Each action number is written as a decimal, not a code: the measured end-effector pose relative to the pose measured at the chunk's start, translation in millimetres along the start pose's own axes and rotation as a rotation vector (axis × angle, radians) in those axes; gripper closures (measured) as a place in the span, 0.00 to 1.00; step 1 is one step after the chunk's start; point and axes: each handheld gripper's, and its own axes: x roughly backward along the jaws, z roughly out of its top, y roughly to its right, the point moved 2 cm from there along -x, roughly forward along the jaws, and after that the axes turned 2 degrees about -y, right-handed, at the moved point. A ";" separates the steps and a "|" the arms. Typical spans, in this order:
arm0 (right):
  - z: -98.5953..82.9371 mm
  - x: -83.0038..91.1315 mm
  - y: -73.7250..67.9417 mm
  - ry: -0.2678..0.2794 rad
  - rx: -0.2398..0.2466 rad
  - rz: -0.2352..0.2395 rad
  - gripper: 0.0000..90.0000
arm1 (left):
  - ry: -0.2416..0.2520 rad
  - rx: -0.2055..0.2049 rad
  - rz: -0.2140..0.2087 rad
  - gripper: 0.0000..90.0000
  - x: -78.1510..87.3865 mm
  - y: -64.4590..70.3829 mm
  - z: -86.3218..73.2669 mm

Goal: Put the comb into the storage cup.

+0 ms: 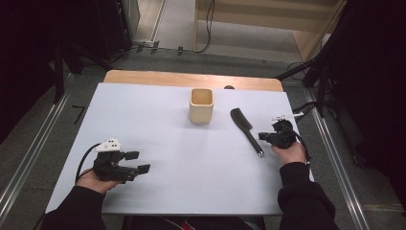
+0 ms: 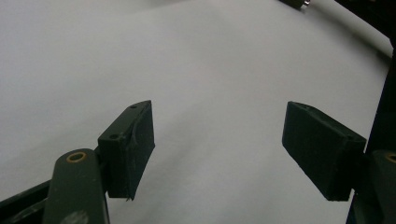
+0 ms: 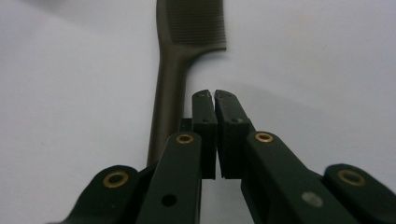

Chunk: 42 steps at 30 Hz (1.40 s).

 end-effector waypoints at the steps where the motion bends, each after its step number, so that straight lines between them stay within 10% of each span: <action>1: 0.8 4.9 -0.3 0.027 -0.008 0.003 0.93 | -0.002 0.001 0.001 0.29 0.1 -0.2 0.0; 16: -2.6 40.3 -43.3 0.135 0.040 0.162 0.47 | 0.005 0.006 0.007 0.29 2.2 -1.1 -0.3; 42: -38.1 33.9 -93.5 0.144 0.149 0.312 0.29 | 0.021 0.034 -0.010 0.29 0.8 -6.3 1.9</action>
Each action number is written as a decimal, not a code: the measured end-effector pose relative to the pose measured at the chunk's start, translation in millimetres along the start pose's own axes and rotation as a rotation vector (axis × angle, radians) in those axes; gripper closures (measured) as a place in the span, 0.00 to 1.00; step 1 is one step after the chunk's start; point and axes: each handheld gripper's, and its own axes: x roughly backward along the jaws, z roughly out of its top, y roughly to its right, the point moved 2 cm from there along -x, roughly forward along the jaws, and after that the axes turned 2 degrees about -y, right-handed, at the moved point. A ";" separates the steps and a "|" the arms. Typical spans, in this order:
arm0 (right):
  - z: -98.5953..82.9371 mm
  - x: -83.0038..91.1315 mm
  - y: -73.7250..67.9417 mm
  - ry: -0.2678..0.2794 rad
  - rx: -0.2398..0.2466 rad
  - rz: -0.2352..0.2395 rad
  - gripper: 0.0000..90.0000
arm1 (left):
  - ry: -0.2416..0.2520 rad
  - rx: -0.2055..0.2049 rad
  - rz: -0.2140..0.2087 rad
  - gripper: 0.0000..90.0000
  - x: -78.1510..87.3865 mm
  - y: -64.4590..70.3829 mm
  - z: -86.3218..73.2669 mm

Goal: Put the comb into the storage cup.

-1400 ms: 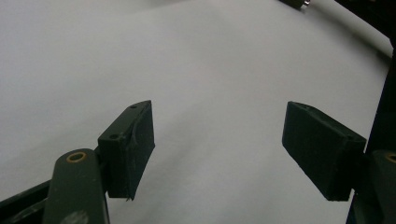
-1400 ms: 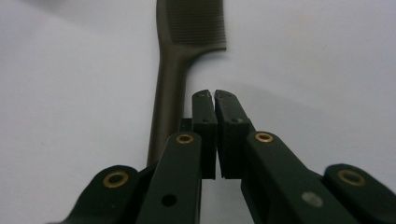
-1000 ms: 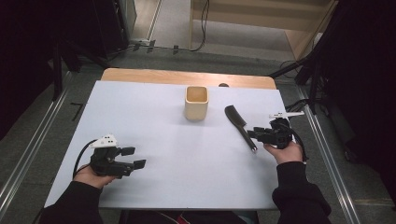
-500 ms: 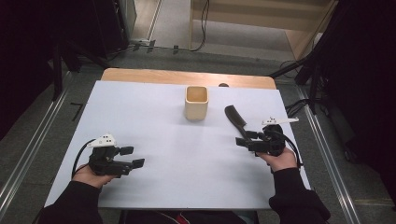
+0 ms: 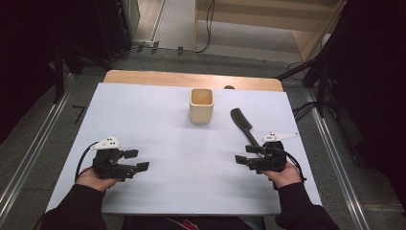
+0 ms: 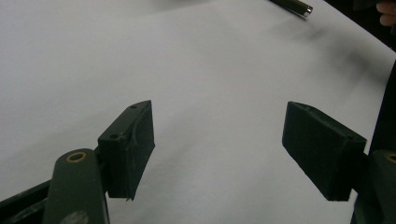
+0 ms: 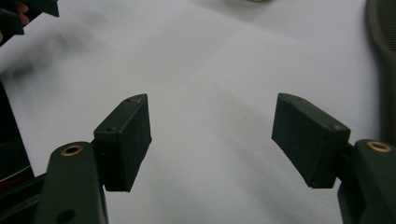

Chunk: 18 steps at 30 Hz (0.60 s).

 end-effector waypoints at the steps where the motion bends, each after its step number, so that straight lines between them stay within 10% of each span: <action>1: -1.1 -0.9 -0.9 -0.005 0.000 0.007 0.29 | 0.008 0.008 -0.006 0.29 0.4 -0.6 0.5; 18: -6.8 -15.0 -7.6 -0.062 0.022 0.019 0.29 | 0.012 -0.007 -0.023 0.29 2.1 5.1 -0.4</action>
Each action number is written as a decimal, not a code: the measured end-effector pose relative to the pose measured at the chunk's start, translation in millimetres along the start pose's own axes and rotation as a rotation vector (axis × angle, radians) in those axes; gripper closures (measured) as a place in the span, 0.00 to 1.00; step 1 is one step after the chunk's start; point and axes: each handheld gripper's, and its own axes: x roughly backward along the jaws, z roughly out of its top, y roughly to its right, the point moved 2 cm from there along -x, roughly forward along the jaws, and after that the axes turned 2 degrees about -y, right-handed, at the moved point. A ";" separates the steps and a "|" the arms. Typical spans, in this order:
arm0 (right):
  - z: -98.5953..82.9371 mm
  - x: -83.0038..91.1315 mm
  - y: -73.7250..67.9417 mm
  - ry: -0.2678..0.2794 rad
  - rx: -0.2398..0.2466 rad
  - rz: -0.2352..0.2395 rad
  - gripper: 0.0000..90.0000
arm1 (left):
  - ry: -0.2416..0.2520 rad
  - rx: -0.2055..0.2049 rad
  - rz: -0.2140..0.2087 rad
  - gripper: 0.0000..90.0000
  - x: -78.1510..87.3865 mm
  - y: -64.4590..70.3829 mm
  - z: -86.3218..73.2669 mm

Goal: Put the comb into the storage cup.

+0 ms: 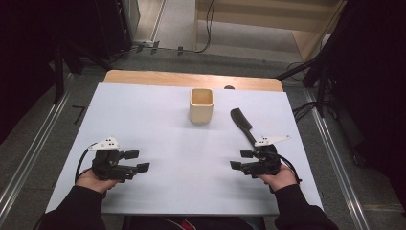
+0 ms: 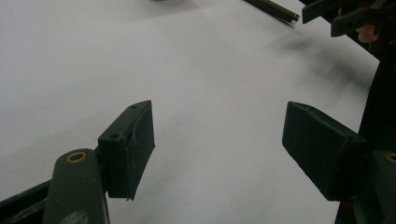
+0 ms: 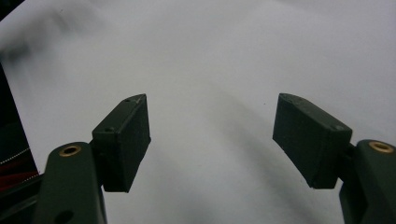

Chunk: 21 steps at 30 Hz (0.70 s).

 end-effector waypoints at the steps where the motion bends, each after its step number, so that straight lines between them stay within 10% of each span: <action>1: -0.1 0.3 0.5 -0.002 0.001 -0.001 0.29 | 0.003 0.001 0.000 0.29 -0.1 0.2 0.2; 21: 5.9 14.6 29.5 0.053 -0.040 -0.082 0.29 | 0.001 0.007 -0.005 0.29 -2.0 -1.3 2.0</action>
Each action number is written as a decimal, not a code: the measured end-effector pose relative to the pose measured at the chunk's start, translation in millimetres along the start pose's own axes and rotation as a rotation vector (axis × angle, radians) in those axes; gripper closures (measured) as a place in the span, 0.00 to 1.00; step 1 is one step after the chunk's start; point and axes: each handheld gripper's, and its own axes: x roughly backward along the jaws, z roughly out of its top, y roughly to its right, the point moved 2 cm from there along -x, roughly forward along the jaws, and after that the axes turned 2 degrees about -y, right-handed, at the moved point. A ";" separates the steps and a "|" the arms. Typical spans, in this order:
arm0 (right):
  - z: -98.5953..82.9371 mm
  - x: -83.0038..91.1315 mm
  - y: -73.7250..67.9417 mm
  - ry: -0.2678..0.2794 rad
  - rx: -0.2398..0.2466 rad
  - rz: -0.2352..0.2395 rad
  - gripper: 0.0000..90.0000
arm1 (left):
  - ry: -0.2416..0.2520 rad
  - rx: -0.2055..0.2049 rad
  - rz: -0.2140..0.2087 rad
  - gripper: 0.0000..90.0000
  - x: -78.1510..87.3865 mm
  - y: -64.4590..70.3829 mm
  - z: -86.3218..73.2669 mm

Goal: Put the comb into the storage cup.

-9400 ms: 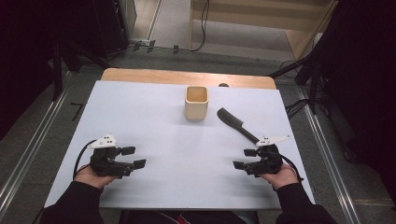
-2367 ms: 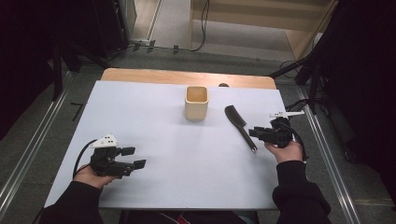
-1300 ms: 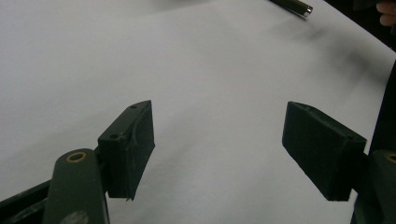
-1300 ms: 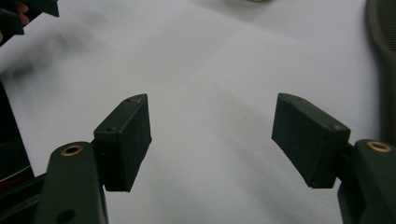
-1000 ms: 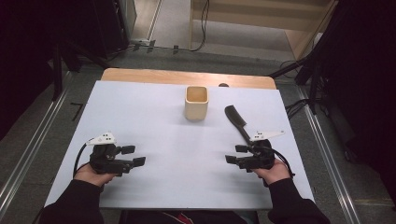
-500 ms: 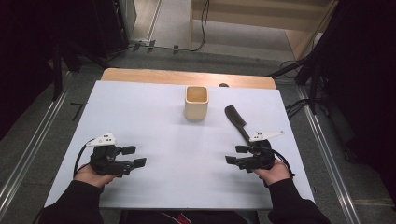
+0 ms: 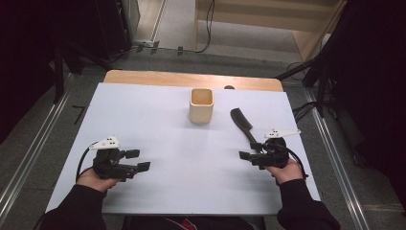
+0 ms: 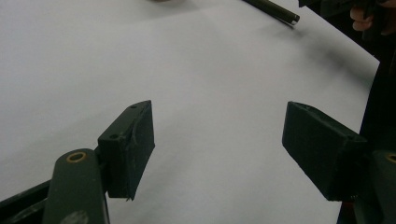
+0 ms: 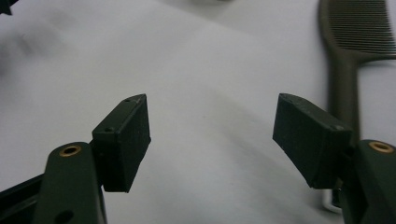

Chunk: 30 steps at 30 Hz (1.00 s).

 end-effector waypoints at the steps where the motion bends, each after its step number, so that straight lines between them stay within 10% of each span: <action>1: -0.1 1.5 2.8 0.004 -0.005 -0.011 0.29 | -0.001 0.000 0.000 0.29 0.0 -0.1 0.1; 30: 18.4 -4.6 44.1 0.055 -0.113 -0.127 0.27 | -0.014 -0.008 0.001 0.29 -2.4 0.2 0.2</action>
